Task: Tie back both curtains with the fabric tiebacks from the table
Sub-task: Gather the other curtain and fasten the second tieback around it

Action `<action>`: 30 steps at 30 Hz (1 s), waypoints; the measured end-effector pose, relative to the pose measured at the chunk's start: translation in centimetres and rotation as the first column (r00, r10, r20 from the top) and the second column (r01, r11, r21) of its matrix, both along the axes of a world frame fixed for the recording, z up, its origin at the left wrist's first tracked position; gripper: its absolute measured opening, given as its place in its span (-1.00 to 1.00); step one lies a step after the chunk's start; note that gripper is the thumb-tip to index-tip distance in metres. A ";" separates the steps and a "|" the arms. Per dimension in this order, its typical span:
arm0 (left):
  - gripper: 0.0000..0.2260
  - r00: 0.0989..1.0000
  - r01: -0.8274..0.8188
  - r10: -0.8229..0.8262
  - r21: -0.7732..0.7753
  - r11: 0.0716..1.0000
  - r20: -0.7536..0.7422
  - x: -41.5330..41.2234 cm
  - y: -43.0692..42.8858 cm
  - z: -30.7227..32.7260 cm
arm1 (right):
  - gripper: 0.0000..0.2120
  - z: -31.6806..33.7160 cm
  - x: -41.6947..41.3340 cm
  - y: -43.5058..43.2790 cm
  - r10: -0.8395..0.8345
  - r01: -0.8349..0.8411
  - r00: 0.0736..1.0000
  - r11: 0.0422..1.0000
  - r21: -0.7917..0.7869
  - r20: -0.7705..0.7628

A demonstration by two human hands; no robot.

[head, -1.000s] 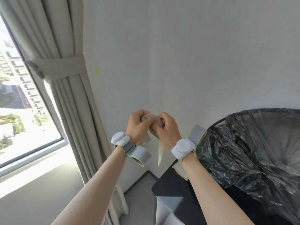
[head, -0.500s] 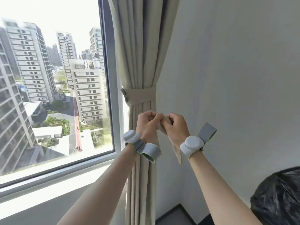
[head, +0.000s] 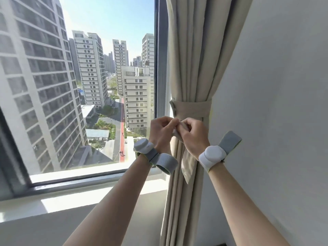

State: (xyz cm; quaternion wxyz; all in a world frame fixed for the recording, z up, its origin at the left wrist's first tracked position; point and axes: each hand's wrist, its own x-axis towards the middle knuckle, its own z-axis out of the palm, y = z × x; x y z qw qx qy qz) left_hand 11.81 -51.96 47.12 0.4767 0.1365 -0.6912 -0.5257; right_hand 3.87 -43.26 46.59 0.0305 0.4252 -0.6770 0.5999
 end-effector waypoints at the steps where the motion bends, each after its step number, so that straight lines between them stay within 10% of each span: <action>1: -0.84 1.000 -0.027 0.027 -0.016 1.000 -0.005 0.4 -0.2 0.1 | -0.74 0.0 0.0 -0.4 0.024 -0.024 1.000 1.000 -0.002 -0.005; 30: -0.74 0.718 -0.691 0.693 -0.052 0.721 0.064 27.7 -9.6 -3.0 | -0.80 -1.4 21.3 -16.8 0.699 -0.701 0.711 0.713 0.009 -0.081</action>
